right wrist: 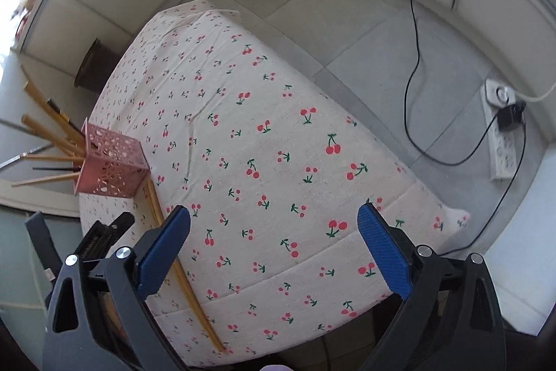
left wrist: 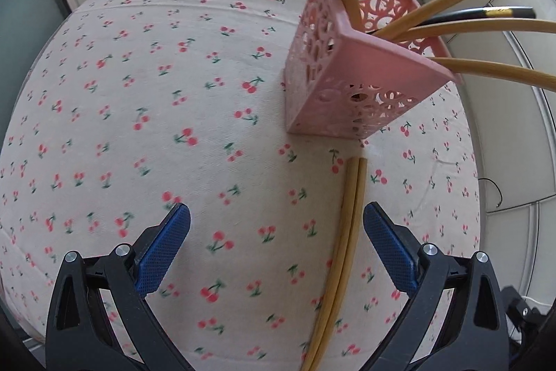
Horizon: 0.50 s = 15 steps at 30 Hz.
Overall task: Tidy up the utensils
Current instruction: 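Lower both open grippers toward the remaining wooden chopsticks, then grasp a wooden chopstick with each gripper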
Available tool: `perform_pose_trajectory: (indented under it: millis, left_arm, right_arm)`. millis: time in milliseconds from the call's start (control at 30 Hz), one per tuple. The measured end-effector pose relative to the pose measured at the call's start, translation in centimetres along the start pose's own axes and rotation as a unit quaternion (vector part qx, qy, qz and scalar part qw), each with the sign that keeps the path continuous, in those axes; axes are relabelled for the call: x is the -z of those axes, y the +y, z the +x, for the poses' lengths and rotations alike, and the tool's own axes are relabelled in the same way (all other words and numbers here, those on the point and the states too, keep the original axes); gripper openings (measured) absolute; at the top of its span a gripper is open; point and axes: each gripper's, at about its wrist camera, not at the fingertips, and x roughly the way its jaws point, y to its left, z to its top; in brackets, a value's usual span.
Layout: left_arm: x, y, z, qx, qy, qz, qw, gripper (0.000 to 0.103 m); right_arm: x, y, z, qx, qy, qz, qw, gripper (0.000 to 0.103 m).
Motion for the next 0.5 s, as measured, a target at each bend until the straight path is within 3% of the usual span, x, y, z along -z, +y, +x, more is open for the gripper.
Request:
perform_pose_trajectory:
  millis: [300,500]
  left_arm:
    - [-0.3,-1.3,2.3,-0.046,-0.001,0.015,0.9988,0.096]
    - [0.1,-2.0,2.6,-0.049,-0.004,0.024,0.9985,0.096]
  right_arm:
    - [-0.4,-0.6,0.5,-0.008,0.009,0.02,1.0,0.094]
    - [-0.2,-0.5,0.9,-0.009,0.021,0.022,1.0,0.094]
